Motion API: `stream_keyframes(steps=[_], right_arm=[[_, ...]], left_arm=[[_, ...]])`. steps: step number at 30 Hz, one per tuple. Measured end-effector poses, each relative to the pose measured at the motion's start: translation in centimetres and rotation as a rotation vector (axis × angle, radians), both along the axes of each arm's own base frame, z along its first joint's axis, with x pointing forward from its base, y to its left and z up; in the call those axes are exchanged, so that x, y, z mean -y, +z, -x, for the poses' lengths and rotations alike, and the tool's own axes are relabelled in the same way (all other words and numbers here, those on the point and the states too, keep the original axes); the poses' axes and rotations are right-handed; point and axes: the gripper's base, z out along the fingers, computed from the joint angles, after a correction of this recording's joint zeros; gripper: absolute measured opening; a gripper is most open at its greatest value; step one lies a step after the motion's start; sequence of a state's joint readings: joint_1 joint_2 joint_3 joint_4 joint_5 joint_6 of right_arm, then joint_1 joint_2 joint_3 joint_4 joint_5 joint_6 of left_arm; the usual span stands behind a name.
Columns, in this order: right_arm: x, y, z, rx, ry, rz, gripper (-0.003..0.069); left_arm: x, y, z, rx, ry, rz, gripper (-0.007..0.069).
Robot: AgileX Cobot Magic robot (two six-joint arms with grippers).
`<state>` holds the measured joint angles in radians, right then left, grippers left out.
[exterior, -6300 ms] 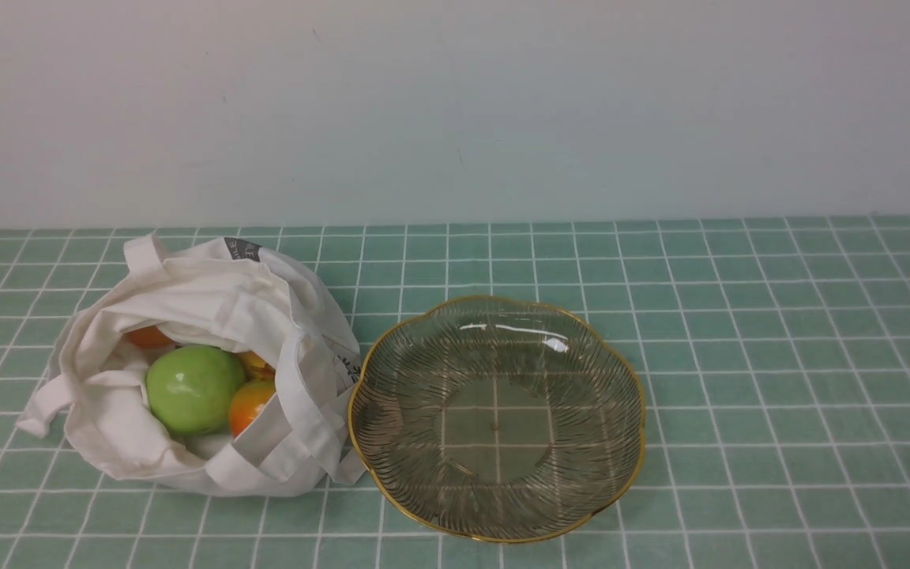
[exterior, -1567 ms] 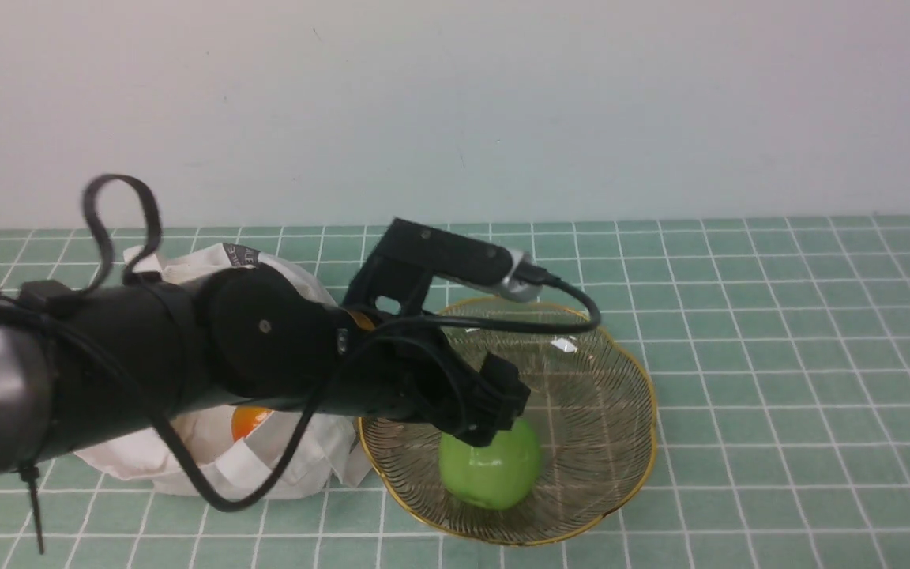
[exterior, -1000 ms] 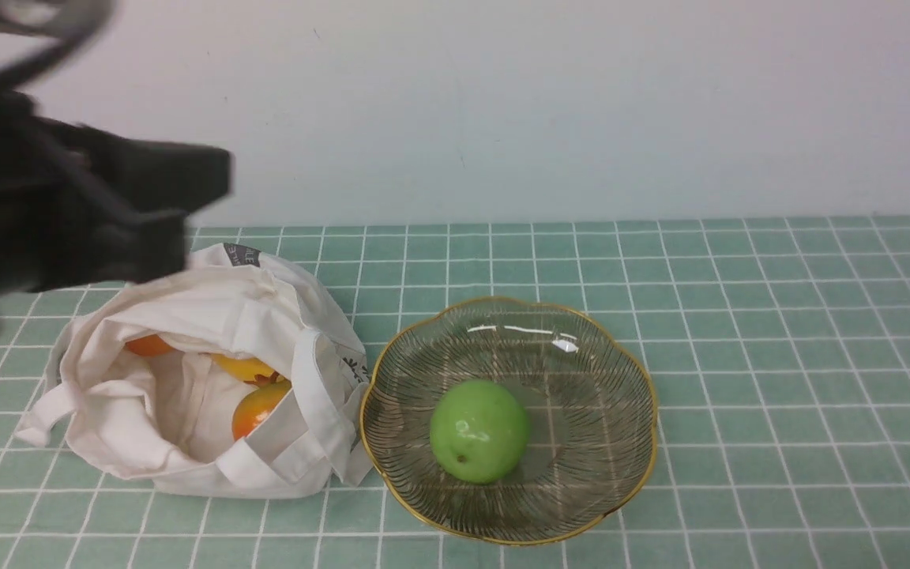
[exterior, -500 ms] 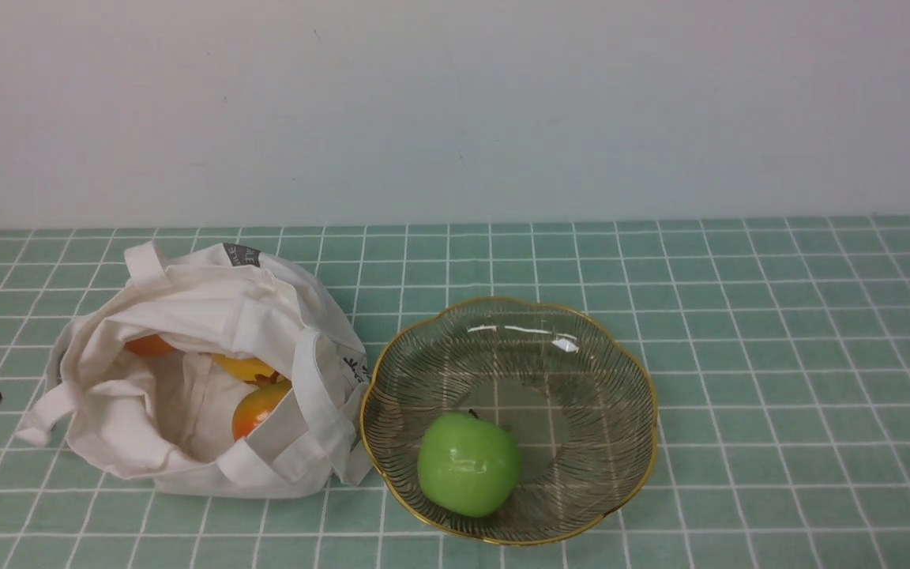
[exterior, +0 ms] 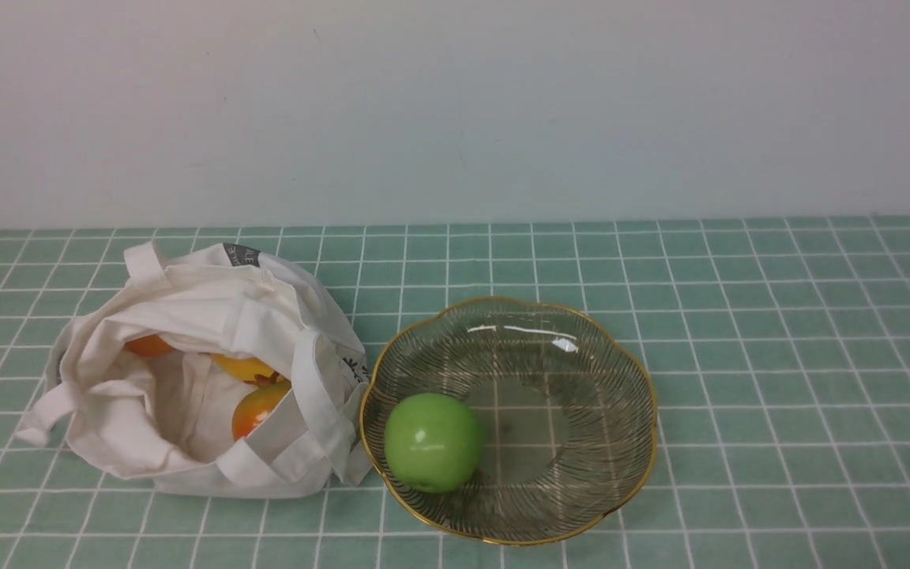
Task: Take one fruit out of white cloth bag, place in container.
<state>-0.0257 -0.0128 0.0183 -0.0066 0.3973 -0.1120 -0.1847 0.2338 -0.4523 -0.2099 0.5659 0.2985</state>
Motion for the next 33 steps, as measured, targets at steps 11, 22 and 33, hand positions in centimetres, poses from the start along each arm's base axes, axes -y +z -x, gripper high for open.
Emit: stream_keyframes(steps=[11, 22, 33], right_arm=[[0.0, 0.0, 0.0, 0.000, 0.000, 0.000, -0.0015], [0.0, 0.0, 0.0, 0.000, 0.000, 0.000, -0.0015], [0.0, 0.0, 0.0, 0.000, 0.000, 0.000, -0.0015]], left_arm=[[-1.5, -8.7, -0.2, -0.133, 0.209, -0.004, -0.0008], [-1.9, -13.0, 0.0, -0.090, 0.264, 0.005, -0.0008], [-1.8, -12.7, -0.1, -0.045, 0.261, 0.014, -0.0008]])
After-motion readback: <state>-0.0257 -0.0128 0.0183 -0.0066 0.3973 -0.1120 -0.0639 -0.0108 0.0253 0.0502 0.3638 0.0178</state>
